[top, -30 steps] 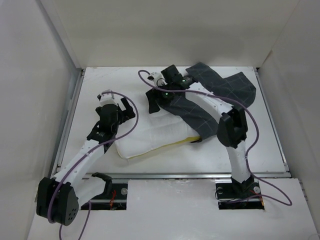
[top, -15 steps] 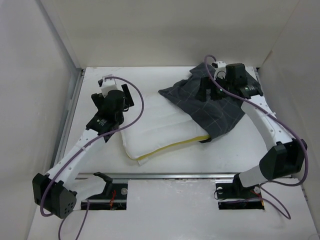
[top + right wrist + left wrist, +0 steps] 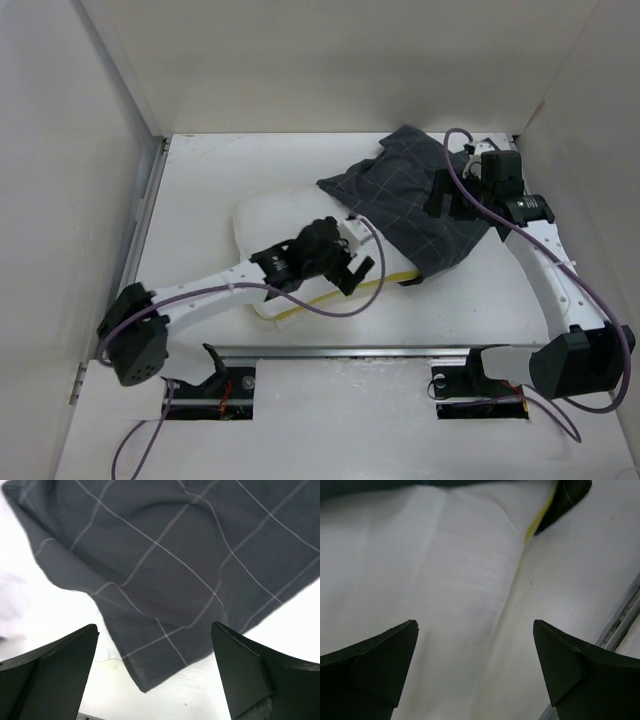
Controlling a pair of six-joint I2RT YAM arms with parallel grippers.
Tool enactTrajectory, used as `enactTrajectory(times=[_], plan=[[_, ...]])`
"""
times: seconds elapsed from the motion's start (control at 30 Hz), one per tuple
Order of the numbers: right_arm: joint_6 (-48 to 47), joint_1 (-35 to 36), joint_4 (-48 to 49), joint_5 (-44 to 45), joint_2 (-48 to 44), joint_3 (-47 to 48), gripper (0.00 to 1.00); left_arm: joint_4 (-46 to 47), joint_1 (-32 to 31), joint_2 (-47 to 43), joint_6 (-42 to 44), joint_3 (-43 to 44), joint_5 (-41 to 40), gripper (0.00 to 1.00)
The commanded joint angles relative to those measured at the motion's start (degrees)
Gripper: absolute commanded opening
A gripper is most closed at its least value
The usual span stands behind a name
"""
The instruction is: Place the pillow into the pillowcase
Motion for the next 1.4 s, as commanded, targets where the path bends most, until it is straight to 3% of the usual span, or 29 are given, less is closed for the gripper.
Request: enactTrajectory(times=[0.0,0.07,0.27,0.3,0.33,0.37,0.5,0.63,0.83,1.13,1.17,1.2,1.3,1.33,1.37], plan=[[1.0,-1.1,-0.5,1.5,-2.8,-1.7,1.00,-2.4,-4.9,6.0,4.4,3.0,1.6,1.00],[1.0,-1.6,-1.0,0.8,-3.3,-2.8,1.00,-2.4,-5.6,8.2,4.4,3.7,0.2,1.00],[-0.2,-1.6,-1.5,-6.1,-6.1,-8.6,1.00,5.4,-6.2,15.7,2.4,3.9,-14.0,1.00],[-0.2,-1.6,-1.5,-6.1,-6.1,-9.4,1.00,6.0,-6.2,17.0,2.4,4.4,-16.7,0.95],[-0.2,-1.6,-1.5,-6.6,-6.7,-10.0,1.00,6.8,-6.2,19.9,2.4,5.0,-19.0,0.85],[-0.2,-1.6,-1.5,-6.6,-7.2,-10.0,1.00,7.6,-5.6,21.4,1.3,6.6,-21.3,0.53],[-1.3,-1.6,-2.1,-7.8,-9.1,-11.3,1.00,7.7,-3.4,28.5,-0.1,11.9,-26.2,0.00],[-1.3,-1.6,-2.7,-7.2,-9.8,-12.3,1.00,9.4,-2.8,29.1,1.1,14.7,-26.2,0.00],[2.1,-1.6,3.9,-4.4,-5.9,-14.3,1.00,11.2,-1.7,27.2,1.7,16.0,-22.5,0.00],[3.4,0.5,16.0,-10.0,9.5,-12.0,0.80,10.0,-1.7,26.6,2.3,17.6,-21.4,0.00],[3.4,0.5,16.0,-10.0,10.4,-12.0,0.72,10.0,-1.2,26.6,2.3,17.6,-22.0,0.00],[3.4,1.1,16.0,-10.0,11.1,-12.0,0.55,10.0,-1.2,26.6,2.3,17.6,-22.0,0.00],[3.4,1.6,15.4,-10.0,9.9,-12.0,0.24,10.0,-0.6,26.6,1.7,18.7,-22.5,0.00],[3.4,1.6,14.0,-9.2,9.0,-12.0,0.09,10.0,-0.6,26.6,1.7,18.7,-22.5,0.00],[3.4,2.3,13.1,-8.3,7.0,-12.0,0.02,9.5,0.1,26.6,1.0,19.2,-22.5,0.00]])
